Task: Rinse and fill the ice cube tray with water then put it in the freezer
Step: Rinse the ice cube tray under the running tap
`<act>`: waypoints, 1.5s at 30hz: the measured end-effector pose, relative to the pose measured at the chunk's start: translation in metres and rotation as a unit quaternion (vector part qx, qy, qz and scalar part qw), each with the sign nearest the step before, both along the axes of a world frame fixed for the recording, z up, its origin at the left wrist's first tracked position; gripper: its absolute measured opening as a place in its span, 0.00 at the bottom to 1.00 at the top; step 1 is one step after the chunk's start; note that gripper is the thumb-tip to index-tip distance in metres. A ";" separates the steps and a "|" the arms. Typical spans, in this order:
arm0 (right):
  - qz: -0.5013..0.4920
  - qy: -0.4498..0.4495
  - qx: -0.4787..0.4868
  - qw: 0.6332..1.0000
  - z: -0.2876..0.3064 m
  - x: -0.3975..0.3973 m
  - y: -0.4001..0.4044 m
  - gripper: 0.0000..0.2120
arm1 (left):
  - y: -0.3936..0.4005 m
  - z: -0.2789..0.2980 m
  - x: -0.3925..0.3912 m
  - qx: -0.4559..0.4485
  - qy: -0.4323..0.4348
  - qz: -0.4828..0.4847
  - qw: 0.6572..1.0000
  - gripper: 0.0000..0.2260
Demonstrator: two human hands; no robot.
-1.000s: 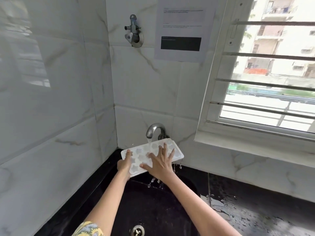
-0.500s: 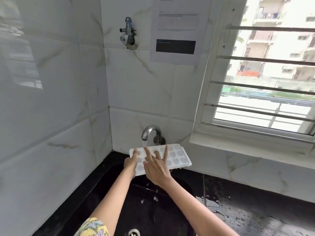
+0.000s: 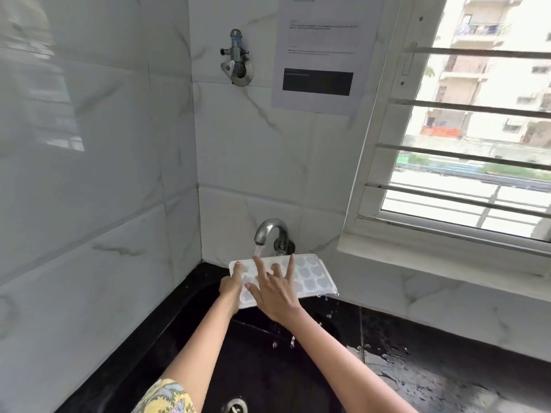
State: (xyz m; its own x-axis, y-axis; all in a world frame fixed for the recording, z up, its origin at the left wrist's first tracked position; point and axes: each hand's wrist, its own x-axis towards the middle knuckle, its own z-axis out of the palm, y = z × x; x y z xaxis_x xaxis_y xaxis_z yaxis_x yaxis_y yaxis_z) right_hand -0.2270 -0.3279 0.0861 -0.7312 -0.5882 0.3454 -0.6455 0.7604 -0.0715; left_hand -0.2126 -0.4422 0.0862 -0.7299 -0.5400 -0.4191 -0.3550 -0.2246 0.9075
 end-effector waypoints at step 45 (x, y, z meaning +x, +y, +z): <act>-0.129 -0.479 -0.365 0.788 -0.019 -0.039 -0.022 0.14 | -0.049 -0.012 0.092 -0.652 -0.152 -0.113 0.734 0.11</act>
State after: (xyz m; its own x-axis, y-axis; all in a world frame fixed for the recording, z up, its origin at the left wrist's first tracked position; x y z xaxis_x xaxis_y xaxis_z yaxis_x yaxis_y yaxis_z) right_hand -0.2661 -0.3501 0.0676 -0.9249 -0.2769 -0.2608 0.1403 0.3888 -0.9106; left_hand -0.1201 -0.4913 0.0741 -0.8423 -0.5064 0.1848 -0.4799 0.8605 0.1706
